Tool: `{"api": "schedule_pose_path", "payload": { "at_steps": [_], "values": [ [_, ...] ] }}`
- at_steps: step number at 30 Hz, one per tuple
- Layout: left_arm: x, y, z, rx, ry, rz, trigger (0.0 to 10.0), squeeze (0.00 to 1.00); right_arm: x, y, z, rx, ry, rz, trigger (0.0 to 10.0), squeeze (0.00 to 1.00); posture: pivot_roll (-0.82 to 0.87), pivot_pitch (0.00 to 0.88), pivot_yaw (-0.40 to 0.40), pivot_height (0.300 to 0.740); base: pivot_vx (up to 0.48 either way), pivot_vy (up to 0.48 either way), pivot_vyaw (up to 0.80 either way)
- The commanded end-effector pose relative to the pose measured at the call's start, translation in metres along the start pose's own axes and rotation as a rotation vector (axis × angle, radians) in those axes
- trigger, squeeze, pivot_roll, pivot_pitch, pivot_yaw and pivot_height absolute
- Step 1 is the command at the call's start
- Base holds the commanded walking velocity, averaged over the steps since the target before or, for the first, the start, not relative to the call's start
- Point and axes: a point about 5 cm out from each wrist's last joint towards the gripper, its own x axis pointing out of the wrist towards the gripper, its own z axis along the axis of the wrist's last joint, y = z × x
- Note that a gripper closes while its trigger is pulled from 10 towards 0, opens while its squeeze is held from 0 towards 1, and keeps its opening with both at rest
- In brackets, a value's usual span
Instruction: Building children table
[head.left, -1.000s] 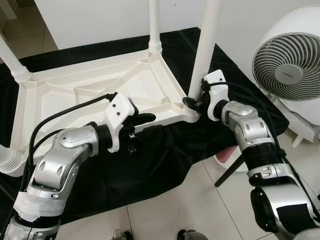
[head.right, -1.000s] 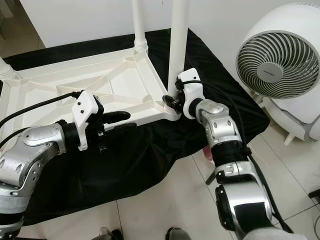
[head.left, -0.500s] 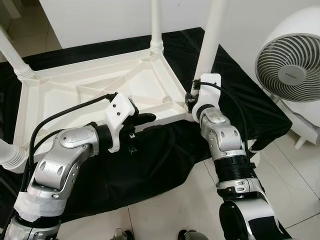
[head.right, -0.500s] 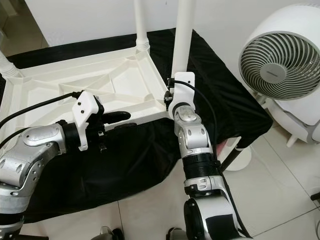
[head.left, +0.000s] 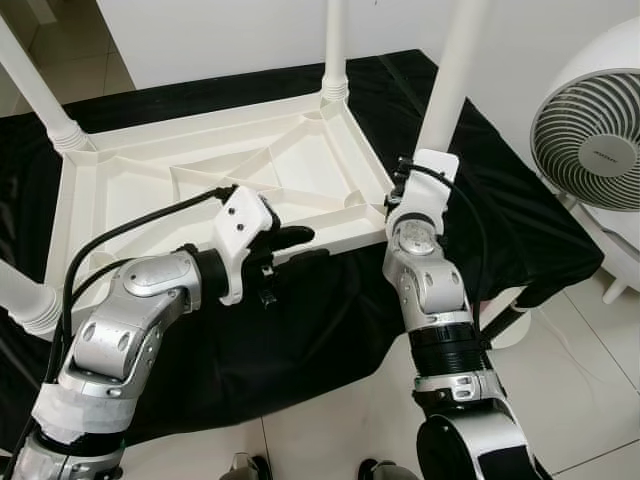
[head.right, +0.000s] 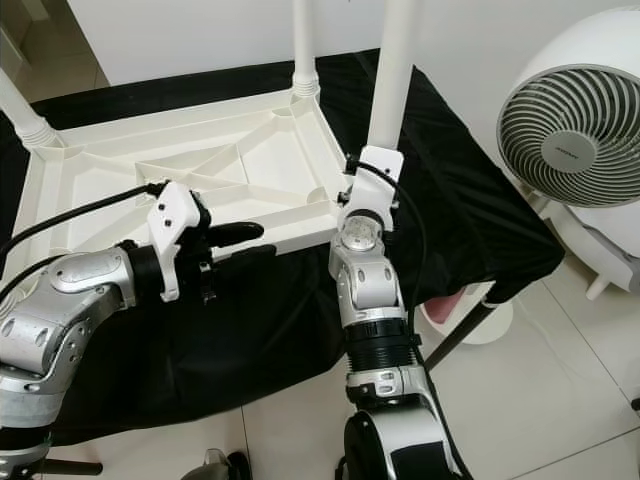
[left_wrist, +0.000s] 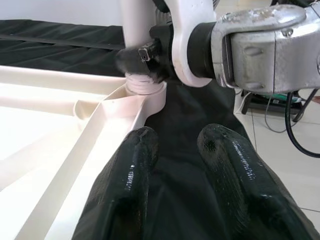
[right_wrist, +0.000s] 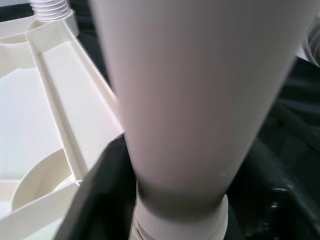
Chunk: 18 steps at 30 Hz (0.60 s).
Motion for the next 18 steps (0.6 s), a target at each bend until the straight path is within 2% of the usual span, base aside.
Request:
{"api": "schedule_pose_path", "payload": {
  "at_steps": [1,2,3,7,8,9,10,11,12,13,14,16,18],
  "values": [
    [-0.002,0.002,-0.002,-0.005,0.014,0.052,10.0,0.00,-0.009,0.017,-0.005,0.030,0.011,0.090,10.0,1.00,-0.10,0.178,0.065,0.740,0.000,0.000,0.00],
    [-0.002,0.002,-0.002,-0.005,0.014,0.052,10.0,0.00,-0.009,0.017,-0.005,0.030,0.011,0.090,10.0,1.00,-0.10,0.178,0.065,0.740,0.000,0.000,0.00],
    [-0.002,0.002,-0.002,-0.005,0.012,0.051,10.0,0.00,-0.010,0.022,0.003,-0.001,-0.026,0.205,10.0,1.00,-0.10,0.177,0.065,0.740,0.000,0.000,0.00],
    [-0.002,0.002,-0.002,-0.005,0.011,0.050,10.0,0.00,-0.010,0.020,0.007,-0.002,-0.044,0.231,10.0,1.00,-0.10,0.177,0.065,0.740,0.000,0.000,0.00],
    [-0.002,0.002,-0.002,-0.005,0.011,0.051,10.0,0.00,-0.007,0.021,0.013,-0.040,-0.061,0.388,10.0,0.00,-0.10,0.177,0.065,0.740,0.000,0.000,0.00],
    [-0.001,0.003,-0.002,-0.004,0.010,0.051,10.0,0.00,-0.007,0.021,0.016,-0.072,-0.068,0.506,10.0,0.00,-0.10,0.177,0.065,0.740,0.000,0.000,0.00],
    [-0.001,0.003,-0.002,-0.004,0.010,0.051,10.0,0.00,-0.007,0.021,0.016,-0.072,-0.068,0.506,10.0,0.00,-0.10,0.177,0.065,0.740,0.000,0.000,0.00],
    [-0.001,0.003,-0.002,-0.004,0.010,0.051,10.0,0.00,-0.007,0.022,0.018,-0.096,-0.069,0.587,10.0,0.00,-0.10,0.177,0.065,0.740,0.000,0.000,0.00],
    [-0.001,0.003,-0.002,-0.004,0.010,0.051,10.0,0.00,-0.007,0.022,0.018,-0.096,-0.069,0.587,10.0,0.00,-0.10,0.177,0.065,0.740,0.000,0.000,0.00],
    [-0.001,0.003,-0.002,-0.004,0.010,0.051,10.0,0.00,-0.003,0.016,0.017,-0.120,-0.050,0.661,10.0,0.00,-0.10,0.172,0.062,0.740,0.000,0.000,0.00],
    [-0.001,0.003,-0.002,-0.004,0.010,0.051,10.0,0.00,-0.003,0.016,0.017,-0.120,-0.050,0.661,10.0,0.00,-0.10,0.172,0.062,0.740,0.000,0.000,0.00],
    [-0.002,0.003,-0.002,-0.003,0.010,0.053,10.0,0.00,0.006,0.003,0.018,-0.149,-0.022,0.728,10.0,0.00,-0.09,0.171,0.061,0.740,0.000,0.000,0.00],
    [-0.002,0.003,-0.001,-0.002,0.010,0.054,10.0,0.00,0.011,-0.003,0.019,-0.163,-0.013,0.754,10.0,0.00,-0.09,0.171,0.061,0.740,0.000,0.000,0.00]
  ]
}}
